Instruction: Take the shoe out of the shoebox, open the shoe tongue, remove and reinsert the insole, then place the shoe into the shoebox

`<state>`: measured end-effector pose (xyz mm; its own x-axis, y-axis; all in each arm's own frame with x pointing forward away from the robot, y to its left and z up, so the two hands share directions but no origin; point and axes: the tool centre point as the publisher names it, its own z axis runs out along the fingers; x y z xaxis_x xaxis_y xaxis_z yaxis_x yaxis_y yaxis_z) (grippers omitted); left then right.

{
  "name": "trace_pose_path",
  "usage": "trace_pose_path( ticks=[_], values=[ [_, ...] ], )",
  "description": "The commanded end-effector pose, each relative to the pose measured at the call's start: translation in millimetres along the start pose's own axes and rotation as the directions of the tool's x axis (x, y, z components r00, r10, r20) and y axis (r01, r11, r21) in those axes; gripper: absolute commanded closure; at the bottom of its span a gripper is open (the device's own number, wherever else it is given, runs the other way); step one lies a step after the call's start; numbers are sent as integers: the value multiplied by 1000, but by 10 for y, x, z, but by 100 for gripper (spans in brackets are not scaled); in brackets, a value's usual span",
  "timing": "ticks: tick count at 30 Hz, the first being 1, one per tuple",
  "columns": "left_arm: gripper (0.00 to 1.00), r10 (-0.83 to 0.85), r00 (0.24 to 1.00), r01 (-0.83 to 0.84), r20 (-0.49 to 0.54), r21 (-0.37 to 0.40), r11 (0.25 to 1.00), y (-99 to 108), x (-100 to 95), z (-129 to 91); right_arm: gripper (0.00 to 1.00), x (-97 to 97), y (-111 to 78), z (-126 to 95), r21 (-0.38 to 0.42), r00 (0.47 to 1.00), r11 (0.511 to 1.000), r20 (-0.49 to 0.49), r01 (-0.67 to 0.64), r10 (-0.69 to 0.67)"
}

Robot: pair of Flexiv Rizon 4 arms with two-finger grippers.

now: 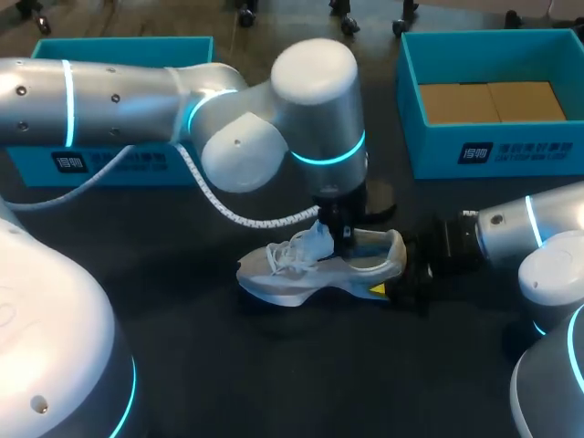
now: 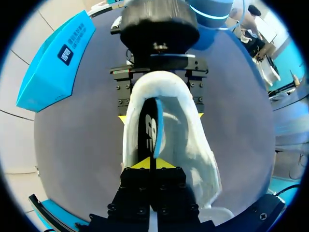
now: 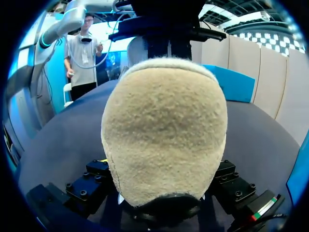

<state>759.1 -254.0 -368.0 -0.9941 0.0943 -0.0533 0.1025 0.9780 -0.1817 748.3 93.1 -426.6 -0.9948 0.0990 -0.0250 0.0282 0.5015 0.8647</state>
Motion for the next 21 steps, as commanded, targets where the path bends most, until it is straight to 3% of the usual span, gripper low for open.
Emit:
trace_pose_path(
  ticks=[1,21],
  values=[
    [100,-7,1000,7,-16,26,1000,108,0,-160,100,19,-4,26,4,1000,1000,1,0,0],
    [100,-16,996,27,-86,129,991,82,117,-563,100,19,-4,26,4,1000,1000,1,0,0]
  ],
)
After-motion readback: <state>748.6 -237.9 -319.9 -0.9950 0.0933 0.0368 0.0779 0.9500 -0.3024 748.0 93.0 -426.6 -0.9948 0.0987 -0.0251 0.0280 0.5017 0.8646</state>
